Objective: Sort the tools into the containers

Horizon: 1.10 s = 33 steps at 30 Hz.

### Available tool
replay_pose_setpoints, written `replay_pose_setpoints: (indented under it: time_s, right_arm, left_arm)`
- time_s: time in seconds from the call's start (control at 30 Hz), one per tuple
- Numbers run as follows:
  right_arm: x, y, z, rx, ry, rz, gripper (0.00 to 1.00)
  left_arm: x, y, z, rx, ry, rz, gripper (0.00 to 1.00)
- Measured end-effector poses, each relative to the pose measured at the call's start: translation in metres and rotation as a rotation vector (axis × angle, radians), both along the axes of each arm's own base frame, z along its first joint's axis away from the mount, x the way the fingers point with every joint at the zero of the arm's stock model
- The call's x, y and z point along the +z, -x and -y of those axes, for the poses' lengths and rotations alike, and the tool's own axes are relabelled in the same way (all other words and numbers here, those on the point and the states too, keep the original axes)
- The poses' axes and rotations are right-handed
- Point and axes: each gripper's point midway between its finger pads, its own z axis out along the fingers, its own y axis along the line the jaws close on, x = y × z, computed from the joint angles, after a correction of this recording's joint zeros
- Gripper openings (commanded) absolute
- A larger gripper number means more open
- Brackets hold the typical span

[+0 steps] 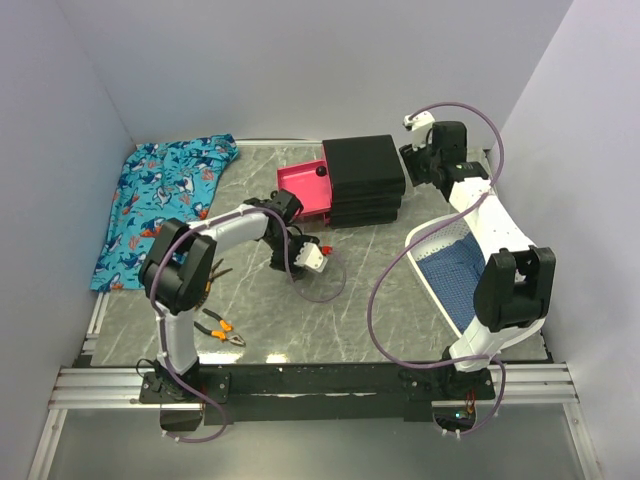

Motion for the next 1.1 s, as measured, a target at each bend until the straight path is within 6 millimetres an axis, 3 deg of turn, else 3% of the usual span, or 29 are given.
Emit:
replay_pose_setpoints:
  time_s: [0.07,0.17,0.27,0.3,0.4,0.63,0.7,0.77,0.87,0.97,1.03,1.1]
  right_arm:
    - [0.0,0.0,0.003,-0.006,-0.003,0.0,0.6]
    - [0.0,0.0,0.004,-0.01,-0.008,-0.001,0.6]
    - [0.0,0.0,0.004,-0.009,-0.011,-0.001,0.6]
    - [0.0,0.0,0.004,-0.009,-0.012,-0.001,0.6]
    - [0.0,0.0,0.004,-0.009,-0.016,-0.002,0.6]
    - [-0.001,0.0,0.004,-0.01,-0.021,-0.004,0.6]
    - [-0.001,0.0,0.004,-0.01,-0.021,-0.004,0.6]
    - [-0.001,0.0,0.005,-0.011,-0.022,-0.005,0.6]
    - [-0.001,0.0,0.005,-0.015,-0.025,-0.006,0.6]
    - [-0.001,0.0,0.005,-0.019,-0.031,-0.007,0.6]
    - [-0.001,0.0,0.005,-0.021,-0.035,-0.008,0.6]
    - [-0.002,0.0,0.004,-0.022,-0.036,-0.01,0.6]
  left_arm:
    - [-0.008,0.003,-0.003,-0.017,-0.024,-0.009,0.6]
    - [-0.012,0.004,-0.005,-0.024,-0.04,-0.017,0.46]
    - [-0.013,0.004,-0.005,-0.023,-0.049,-0.032,0.25]
    - [-0.014,0.005,-0.004,-0.024,-0.054,-0.04,0.13]
    - [-0.013,0.007,-0.004,-0.028,-0.063,-0.055,0.01]
    - [-0.003,0.032,-0.02,0.031,-0.079,-0.139,0.01]
    - [0.014,0.04,-0.027,0.071,-0.052,-0.152,0.01]
    - [0.043,0.041,-0.033,0.15,0.007,-0.147,0.01]
    - [0.095,0.022,-0.036,0.322,0.146,-0.113,0.01]
    - [0.152,-0.024,-0.041,0.537,0.325,-0.068,0.01]
    - [0.189,-0.065,-0.046,0.693,0.449,-0.064,0.01]
    - [0.21,-0.1,-0.048,0.803,0.543,-0.089,0.01]
